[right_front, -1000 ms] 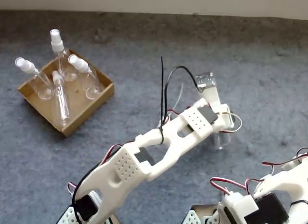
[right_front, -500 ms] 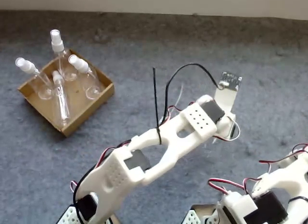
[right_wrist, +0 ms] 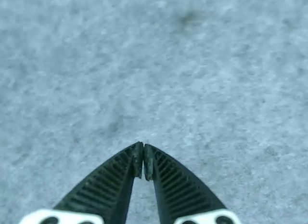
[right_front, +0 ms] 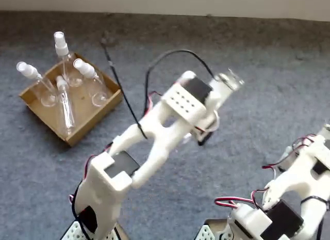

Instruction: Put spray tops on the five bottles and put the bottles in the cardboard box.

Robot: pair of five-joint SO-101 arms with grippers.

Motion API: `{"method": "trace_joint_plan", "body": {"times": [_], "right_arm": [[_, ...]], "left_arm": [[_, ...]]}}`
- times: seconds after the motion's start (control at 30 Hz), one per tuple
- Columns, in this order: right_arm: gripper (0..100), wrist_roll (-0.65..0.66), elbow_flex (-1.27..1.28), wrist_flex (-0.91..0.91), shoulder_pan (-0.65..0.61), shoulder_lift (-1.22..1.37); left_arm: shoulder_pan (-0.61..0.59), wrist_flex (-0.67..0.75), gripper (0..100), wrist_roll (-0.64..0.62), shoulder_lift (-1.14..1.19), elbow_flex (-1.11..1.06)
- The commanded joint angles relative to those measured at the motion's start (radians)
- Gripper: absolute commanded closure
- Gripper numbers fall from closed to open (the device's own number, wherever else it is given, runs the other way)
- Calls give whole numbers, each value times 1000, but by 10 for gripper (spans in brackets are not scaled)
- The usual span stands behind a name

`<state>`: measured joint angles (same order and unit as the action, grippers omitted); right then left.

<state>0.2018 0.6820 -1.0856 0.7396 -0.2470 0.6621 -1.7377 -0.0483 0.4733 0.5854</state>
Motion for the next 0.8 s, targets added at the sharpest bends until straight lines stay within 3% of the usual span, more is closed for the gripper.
{"method": "trace_joint_plan", "body": {"times": [0.0, 0.13, 0.3, 0.53, 0.77], "right_arm": [[993, 3, -5, -53, -143, -41], [993, 3, -12, -88, -274, -41], [993, 3, -15, -125, -430, -41], [993, 2, -18, -120, -625, -41], [993, -3, -116, -120, -733, -41]], "left_arm": [[-128, -21, 947, 18, -128, 8], [-147, -21, 946, 48, -271, -133], [-162, -15, 947, 238, -486, -358], [-314, -11, 944, 296, -608, -605], [-424, 275, 944, 298, -610, -839]]}}
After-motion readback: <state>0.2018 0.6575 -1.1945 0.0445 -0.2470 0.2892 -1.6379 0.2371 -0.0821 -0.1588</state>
